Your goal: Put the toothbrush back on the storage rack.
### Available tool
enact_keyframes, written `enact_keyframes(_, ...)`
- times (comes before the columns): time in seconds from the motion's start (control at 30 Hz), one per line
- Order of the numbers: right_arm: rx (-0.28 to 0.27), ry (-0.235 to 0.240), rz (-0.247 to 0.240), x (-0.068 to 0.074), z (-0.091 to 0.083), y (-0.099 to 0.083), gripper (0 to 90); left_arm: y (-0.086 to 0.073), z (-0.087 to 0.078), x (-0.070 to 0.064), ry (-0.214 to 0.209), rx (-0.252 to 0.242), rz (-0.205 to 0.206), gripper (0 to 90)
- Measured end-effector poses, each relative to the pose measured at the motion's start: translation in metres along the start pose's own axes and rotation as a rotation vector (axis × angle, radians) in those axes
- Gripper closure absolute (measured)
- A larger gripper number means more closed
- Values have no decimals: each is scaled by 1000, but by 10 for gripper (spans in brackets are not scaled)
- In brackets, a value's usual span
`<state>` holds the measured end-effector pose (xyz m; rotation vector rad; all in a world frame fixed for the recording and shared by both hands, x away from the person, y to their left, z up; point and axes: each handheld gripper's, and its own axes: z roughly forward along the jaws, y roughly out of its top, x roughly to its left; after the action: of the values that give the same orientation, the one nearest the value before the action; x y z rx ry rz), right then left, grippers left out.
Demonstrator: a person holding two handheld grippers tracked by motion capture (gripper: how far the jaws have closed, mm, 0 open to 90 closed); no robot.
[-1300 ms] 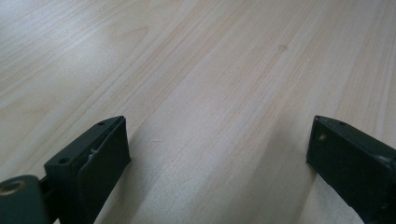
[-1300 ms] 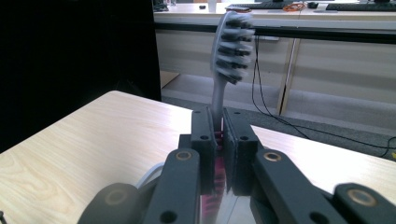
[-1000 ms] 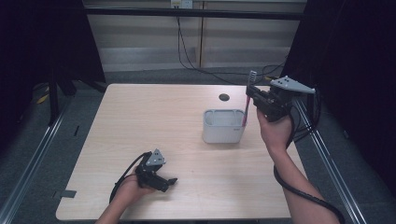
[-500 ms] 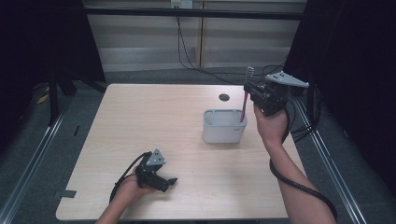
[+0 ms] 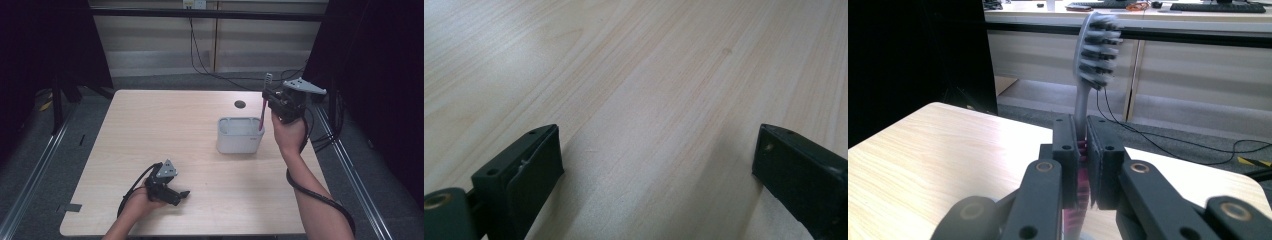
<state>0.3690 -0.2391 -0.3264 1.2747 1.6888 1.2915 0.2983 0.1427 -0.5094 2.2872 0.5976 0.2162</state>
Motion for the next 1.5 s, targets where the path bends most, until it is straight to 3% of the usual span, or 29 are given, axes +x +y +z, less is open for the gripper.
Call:
enact_keyframes(0.7,13,-15,20,-4,11,-21,839,0,0,0,1,1,0,54)
enact_keyframes(0.8,9,-17,45,-7,11,-24,839,0,0,0,1,0,0,54)
enact_keyframes(1.5,10,-28,49,-10,11,-42,837,0,0,0,1,1,0,54)
